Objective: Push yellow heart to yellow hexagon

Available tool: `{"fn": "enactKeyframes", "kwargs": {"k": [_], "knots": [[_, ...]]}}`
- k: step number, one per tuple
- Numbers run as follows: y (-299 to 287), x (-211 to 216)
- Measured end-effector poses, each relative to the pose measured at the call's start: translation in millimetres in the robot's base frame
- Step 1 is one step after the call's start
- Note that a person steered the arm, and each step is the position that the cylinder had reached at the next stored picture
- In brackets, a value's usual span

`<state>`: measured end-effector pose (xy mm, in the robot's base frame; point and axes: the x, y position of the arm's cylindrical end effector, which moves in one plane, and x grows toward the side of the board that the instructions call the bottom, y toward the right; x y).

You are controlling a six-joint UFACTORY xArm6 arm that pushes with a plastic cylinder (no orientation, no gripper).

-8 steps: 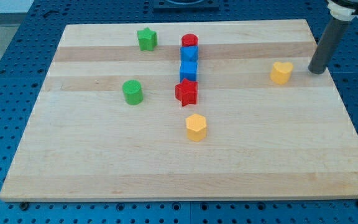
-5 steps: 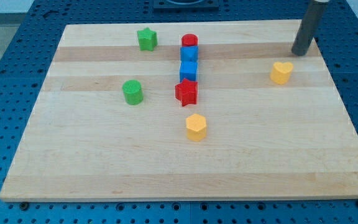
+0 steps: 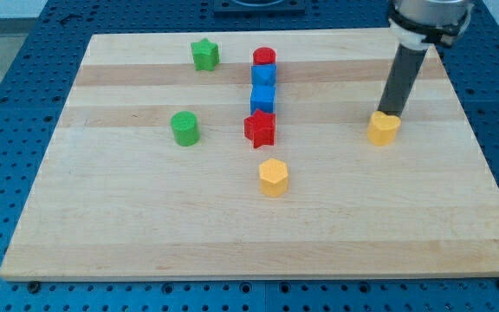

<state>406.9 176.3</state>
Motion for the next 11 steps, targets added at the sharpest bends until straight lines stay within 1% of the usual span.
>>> {"fn": "enactKeyframes", "kwargs": {"k": [2,3,4,5,6,8,10,11], "knots": [[-7.9,10.9],[-6.8,6.4],[-9.4,30.9],[-11.6,40.2],[6.4,16.8],[21.0,15.7],[19.9,17.0],[5.5,33.1]]}}
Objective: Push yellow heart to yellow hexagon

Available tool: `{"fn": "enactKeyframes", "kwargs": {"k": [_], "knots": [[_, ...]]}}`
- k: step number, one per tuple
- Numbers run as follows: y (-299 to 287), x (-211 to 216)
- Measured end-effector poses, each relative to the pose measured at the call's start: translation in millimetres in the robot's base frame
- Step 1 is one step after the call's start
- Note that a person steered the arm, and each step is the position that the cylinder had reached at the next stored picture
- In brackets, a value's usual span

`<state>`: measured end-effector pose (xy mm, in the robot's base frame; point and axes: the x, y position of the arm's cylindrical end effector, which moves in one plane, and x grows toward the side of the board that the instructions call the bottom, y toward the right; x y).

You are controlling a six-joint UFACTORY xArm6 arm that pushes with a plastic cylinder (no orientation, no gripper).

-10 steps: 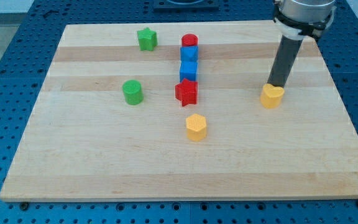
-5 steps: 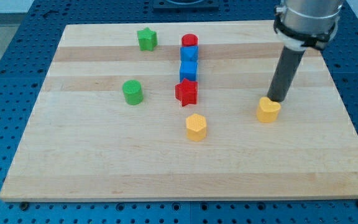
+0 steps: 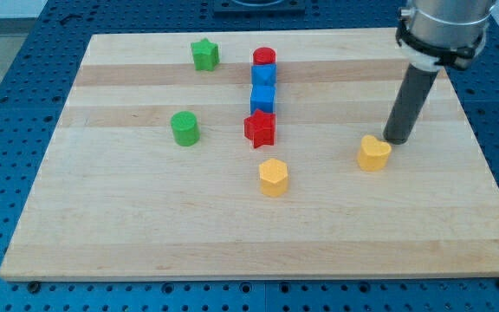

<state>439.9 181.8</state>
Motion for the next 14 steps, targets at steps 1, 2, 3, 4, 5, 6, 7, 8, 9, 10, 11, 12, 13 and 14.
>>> {"fn": "enactKeyframes", "kwargs": {"k": [1,2,3,4,5,6,7,8,9,10,11,12,13,14], "knots": [[0.0,0.0],[-40.3,30.0],[-40.4,30.9],[-57.5,35.8],[-59.6,27.4],[-36.5,19.1],[-13.0,33.0],[-10.0,38.5],[-10.0,38.5],[-40.5,41.2],[-50.9,47.0],[-50.9,47.0],[-14.6,47.0],[-5.4,47.4]]}}
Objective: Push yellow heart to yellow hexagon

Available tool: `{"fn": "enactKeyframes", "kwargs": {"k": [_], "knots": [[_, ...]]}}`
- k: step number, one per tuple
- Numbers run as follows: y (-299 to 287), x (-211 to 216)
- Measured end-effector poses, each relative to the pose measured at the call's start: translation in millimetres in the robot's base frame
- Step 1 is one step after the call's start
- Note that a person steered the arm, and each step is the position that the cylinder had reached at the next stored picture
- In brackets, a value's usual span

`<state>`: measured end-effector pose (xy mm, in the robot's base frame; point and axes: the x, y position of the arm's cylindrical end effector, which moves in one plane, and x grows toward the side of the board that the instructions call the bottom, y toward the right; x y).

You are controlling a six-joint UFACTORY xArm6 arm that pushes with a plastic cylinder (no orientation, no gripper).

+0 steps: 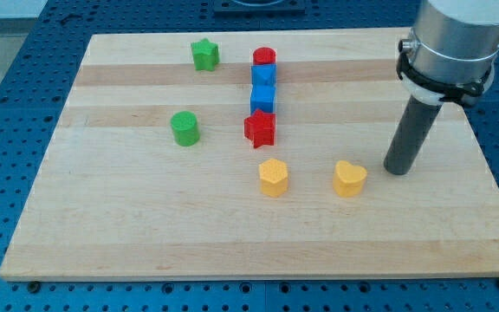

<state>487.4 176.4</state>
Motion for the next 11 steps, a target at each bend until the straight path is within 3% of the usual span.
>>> {"fn": "enactKeyframes", "kwargs": {"k": [2,6,8,11], "knots": [[-22.7,31.4],[-91.5,-2.0],[-31.6,-18.5],[-32.8,36.0]]}}
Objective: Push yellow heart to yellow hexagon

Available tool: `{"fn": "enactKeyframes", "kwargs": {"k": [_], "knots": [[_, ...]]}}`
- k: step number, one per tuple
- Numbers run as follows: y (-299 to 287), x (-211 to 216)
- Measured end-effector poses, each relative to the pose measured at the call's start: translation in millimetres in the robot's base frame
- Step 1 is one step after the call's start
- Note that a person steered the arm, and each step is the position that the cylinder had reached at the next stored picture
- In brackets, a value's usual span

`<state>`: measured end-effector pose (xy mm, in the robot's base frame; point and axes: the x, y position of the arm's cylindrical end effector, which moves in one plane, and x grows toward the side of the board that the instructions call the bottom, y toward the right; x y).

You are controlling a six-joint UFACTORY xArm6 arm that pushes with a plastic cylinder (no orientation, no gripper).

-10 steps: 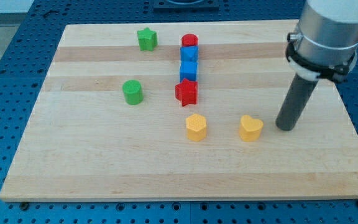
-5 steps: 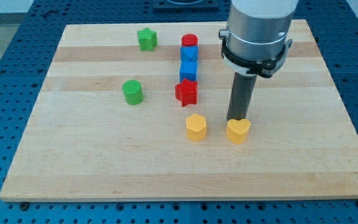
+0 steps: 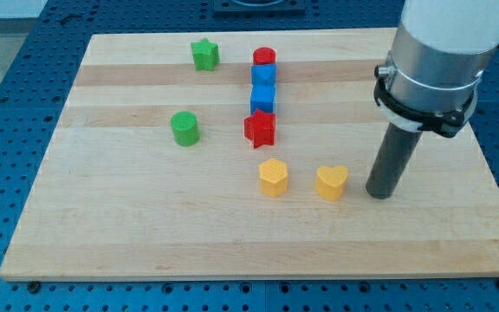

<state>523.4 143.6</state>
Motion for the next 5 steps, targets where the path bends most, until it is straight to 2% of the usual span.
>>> {"fn": "enactKeyframes", "kwargs": {"k": [3,5], "knots": [[-51.4,-15.4],[-10.9,-20.7]]}}
